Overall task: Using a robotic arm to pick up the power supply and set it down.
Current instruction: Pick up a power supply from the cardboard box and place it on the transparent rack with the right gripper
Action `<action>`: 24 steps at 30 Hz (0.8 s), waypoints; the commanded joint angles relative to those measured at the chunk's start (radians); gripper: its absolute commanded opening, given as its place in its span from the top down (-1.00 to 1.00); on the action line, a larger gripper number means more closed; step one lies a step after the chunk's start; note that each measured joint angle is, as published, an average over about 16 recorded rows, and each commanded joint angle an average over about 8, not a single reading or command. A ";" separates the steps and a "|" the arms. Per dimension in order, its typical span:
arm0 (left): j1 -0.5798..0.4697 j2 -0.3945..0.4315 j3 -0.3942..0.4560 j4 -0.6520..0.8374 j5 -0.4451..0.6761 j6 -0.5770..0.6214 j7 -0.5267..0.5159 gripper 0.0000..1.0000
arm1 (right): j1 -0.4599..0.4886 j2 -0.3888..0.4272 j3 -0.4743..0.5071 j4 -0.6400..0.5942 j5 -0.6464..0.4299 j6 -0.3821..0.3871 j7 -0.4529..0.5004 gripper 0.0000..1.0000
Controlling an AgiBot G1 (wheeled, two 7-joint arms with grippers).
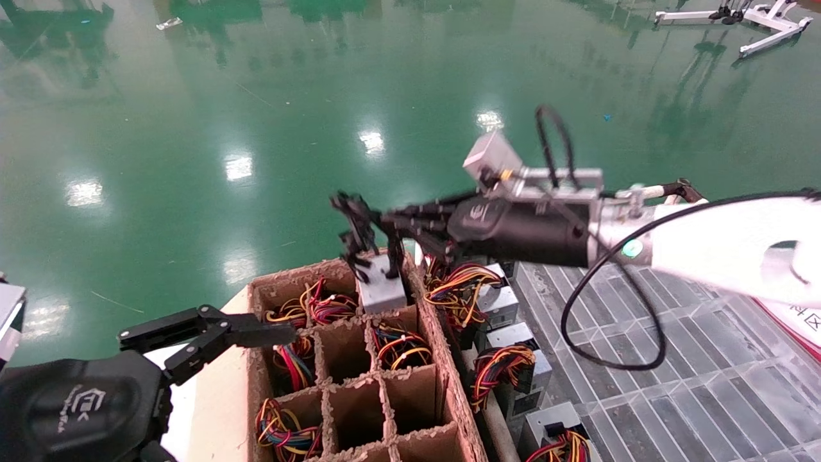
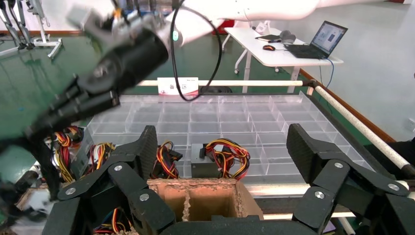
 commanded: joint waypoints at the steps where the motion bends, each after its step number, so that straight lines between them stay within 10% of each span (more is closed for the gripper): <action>1: 0.000 0.000 0.000 0.000 0.000 0.000 0.000 -1.00 | 0.010 0.009 0.010 0.002 0.015 -0.020 0.001 1.00; 24: 0.000 0.000 0.000 0.000 0.000 0.000 0.000 -1.00 | 0.220 0.212 0.085 0.053 0.114 -0.139 0.071 1.00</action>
